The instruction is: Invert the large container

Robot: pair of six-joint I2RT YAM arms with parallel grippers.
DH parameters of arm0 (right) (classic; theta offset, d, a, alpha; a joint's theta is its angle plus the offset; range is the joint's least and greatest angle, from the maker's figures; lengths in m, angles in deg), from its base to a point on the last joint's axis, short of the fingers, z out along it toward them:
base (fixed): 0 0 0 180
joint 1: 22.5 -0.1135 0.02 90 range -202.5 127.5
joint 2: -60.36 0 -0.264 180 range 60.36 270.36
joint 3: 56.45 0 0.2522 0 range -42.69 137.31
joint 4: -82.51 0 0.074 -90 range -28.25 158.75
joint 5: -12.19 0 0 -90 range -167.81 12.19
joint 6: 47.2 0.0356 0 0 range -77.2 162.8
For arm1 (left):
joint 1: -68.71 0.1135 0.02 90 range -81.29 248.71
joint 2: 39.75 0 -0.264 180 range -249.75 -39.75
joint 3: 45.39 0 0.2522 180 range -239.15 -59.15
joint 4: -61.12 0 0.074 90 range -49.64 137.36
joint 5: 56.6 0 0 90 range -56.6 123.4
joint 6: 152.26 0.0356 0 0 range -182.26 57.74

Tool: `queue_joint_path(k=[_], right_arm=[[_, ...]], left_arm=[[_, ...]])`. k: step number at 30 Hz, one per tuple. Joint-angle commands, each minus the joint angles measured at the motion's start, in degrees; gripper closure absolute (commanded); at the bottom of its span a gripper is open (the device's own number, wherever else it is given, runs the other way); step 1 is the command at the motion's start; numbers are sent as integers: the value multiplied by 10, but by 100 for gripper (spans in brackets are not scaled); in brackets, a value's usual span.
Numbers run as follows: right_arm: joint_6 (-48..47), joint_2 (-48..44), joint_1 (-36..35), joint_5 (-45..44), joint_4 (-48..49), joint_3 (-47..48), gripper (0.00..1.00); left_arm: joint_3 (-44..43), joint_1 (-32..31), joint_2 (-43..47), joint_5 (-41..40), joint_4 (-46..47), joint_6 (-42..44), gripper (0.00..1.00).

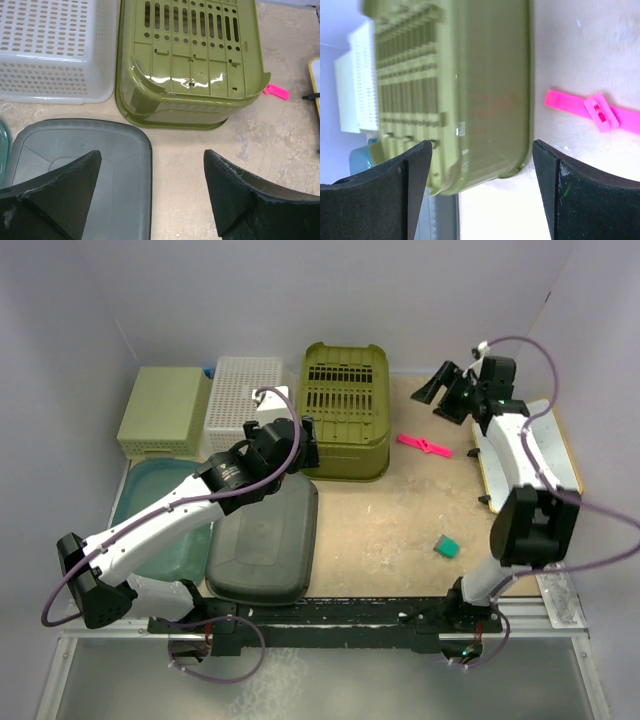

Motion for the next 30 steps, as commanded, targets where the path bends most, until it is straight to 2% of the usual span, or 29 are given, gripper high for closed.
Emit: queue_joint_path(k=[1,8,15,21,30], right_arm=[[-75,-155,-38,-64,30,-12,17],[-173,-326,-97,-153,71,-119,15],[-271,-478,-136,-294,186,-286,6],[-292,-515,-137,-357,272,-373,0],[-249,-503,-137,-410,256,-369,0]], left_arm=[[-21,14,7,-34,-1,0,16],[-48,77,-3,21,-7,17,13],[-40,80,15,-8,-11,32,13],[14,80,56,-32,16,47,13],[61,79,98,-71,37,57,13]])
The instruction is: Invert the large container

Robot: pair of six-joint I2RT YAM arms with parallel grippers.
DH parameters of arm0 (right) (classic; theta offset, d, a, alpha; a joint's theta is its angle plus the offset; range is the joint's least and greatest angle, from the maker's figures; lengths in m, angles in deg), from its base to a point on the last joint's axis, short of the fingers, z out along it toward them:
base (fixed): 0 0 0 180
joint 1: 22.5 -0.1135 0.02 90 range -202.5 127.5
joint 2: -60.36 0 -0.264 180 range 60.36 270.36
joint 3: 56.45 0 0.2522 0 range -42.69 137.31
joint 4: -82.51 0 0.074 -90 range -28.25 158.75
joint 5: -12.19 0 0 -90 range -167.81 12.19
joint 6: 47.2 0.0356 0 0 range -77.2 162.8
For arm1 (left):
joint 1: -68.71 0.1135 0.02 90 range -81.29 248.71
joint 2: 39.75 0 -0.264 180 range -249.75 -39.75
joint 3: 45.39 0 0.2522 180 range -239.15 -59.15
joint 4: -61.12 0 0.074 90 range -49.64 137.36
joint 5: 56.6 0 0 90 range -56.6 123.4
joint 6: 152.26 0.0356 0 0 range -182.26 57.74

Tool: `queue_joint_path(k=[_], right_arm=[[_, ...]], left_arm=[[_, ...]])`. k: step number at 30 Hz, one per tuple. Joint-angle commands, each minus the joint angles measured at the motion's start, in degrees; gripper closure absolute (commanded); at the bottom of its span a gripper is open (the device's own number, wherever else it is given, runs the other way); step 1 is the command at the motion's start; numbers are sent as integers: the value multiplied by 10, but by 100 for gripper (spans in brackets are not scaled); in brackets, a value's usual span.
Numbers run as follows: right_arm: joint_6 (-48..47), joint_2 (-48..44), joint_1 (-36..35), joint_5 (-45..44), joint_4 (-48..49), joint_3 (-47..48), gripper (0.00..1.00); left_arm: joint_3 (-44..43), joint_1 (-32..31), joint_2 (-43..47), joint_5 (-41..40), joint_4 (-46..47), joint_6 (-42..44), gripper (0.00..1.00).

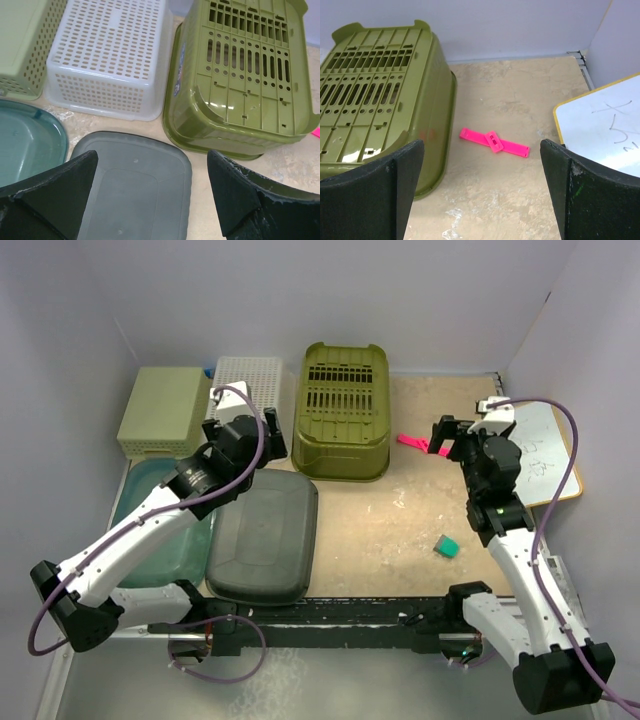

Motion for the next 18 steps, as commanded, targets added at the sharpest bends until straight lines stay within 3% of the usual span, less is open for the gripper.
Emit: queue_joint_path(k=[1,18], right_arm=[[15,-3,-2,-37,36,10,0],[18,-3,-2,-49,23,14,0]], left_arm=[[12,1,19,-38,33,19,13],[8,1,5,-54,41,37,11]])
